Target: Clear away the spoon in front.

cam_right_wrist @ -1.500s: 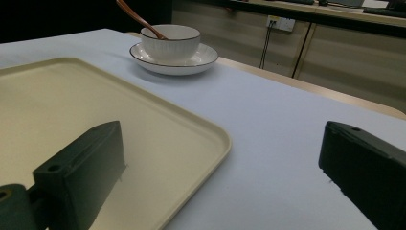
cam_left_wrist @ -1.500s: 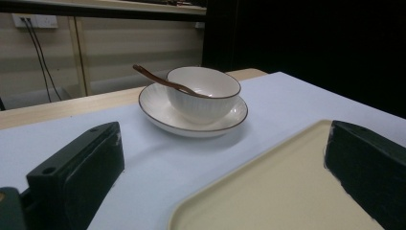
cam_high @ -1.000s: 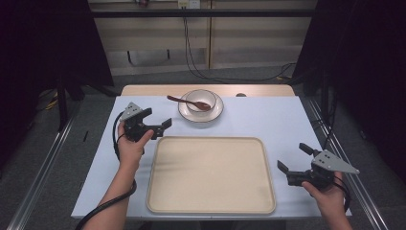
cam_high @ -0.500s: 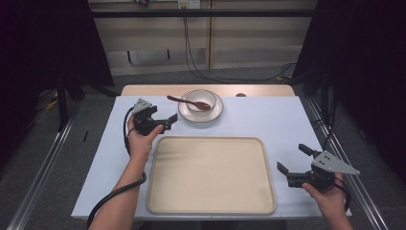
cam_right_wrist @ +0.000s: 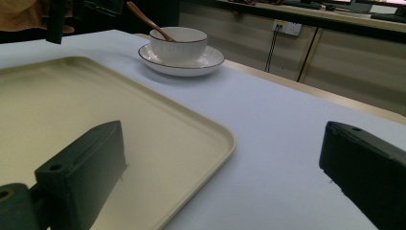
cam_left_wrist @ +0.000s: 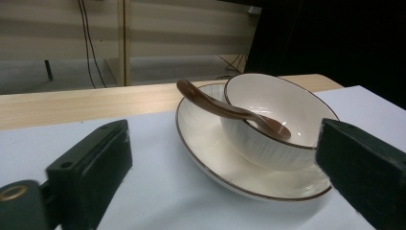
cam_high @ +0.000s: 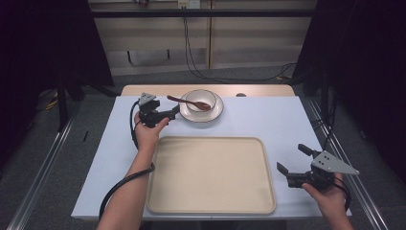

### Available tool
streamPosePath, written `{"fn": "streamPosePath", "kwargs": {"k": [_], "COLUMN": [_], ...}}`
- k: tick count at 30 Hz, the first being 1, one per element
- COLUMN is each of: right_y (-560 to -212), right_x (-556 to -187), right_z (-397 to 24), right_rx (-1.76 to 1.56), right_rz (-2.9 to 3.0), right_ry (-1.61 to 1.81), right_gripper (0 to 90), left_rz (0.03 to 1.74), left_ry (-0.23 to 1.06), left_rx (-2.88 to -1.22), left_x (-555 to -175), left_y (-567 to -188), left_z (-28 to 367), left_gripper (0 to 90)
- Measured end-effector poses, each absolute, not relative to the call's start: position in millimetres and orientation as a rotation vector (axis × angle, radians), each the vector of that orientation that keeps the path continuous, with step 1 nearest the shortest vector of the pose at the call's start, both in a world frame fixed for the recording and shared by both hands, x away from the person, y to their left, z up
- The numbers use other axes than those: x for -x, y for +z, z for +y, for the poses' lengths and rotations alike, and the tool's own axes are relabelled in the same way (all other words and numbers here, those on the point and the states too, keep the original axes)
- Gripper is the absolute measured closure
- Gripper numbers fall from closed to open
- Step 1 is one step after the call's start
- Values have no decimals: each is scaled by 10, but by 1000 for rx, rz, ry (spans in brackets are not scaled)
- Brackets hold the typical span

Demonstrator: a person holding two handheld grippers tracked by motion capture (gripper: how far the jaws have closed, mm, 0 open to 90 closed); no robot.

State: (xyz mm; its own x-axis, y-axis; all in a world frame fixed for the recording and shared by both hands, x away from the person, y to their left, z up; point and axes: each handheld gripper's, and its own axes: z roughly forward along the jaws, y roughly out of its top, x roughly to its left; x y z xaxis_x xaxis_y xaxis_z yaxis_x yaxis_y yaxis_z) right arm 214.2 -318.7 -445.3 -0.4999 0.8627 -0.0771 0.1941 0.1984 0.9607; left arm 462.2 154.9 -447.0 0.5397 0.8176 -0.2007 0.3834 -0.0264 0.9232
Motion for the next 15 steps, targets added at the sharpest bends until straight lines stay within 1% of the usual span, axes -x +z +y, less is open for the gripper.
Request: {"fn": "streamPosePath", "kwargs": {"k": [2, 3, 4, 8, 15], "right_y": [-4452, -4449, -4450, -4453, -4452], "right_x": [-2139, -2136, -2137, -2137, -2135], "right_z": [-3188, -3192, -3195, -3190, -3192], "right_rx": [-990, -991, -992, -987, -978], "right_rz": [1833, 1832, 1830, 1840, 1841], "right_ry": [1333, 1329, 1328, 1334, 1331], "right_gripper": [16, 16, 16, 16, 15], "left_rz": [1040, 1041, 1049, 1074, 1113], "left_ry": [484, 482, 480, 477, 482], "left_rx": [-1636, -1641, -1636, -1646, -1645], "left_x": [-4636, -4650, -4681, -4733, -4777], "left_y": [-4470, -4469, -4462, -4458, -4517], "left_z": [1533, 1521, 1498, 1464, 1469], "left_gripper": [99, 99, 137, 181, 308]}}
